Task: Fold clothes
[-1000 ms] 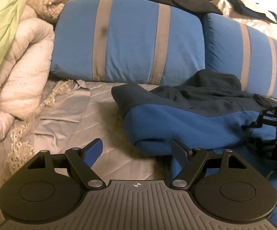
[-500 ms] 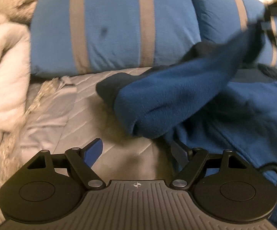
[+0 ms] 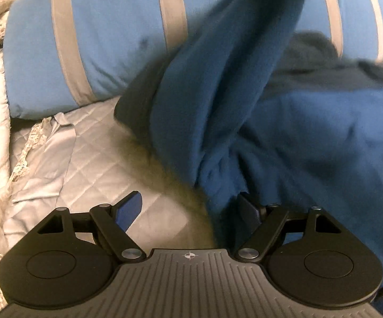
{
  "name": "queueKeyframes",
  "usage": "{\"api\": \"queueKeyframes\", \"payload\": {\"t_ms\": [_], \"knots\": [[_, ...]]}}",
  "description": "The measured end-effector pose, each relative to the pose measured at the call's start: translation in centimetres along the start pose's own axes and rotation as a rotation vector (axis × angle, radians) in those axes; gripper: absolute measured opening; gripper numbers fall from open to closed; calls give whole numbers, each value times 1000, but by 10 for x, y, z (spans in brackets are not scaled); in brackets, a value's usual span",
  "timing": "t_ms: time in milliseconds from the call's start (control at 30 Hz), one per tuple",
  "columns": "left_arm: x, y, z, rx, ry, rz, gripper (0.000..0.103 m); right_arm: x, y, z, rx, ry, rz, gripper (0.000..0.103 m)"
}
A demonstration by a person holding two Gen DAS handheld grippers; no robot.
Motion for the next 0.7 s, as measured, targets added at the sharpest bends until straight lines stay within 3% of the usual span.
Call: {"api": "queueKeyframes", "payload": {"t_ms": [167, 400, 500, 600, 700], "knots": [[2, 16, 11, -30, 9, -19, 80, 16, 5, -33, 39, 83, 39, 15], [-11, 32, -13, 236, -93, -154, 81, 39, 26, -66, 54, 135, 99, 15], [-13, 32, -20, 312, -122, -165, 80, 48, 41, -75, 76, 136, 134, 15], [-14, 19, -19, 319, -100, -104, 79, 53, 51, -74, 81, 123, 150, 15], [-24, 1, -24, 292, -3, -113, 79, 51, 54, -70, 86, 120, 139, 15]]}}
Point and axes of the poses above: each gripper's, at about its wrist camera, not at the fingertips, and x roughly the way its jaws point, z to its left, y to its underside, the point moved 6 cm from there along x, roughly the way its jaws point, and after that the axes turned 1 degree about -y, right-handed, at the moved point
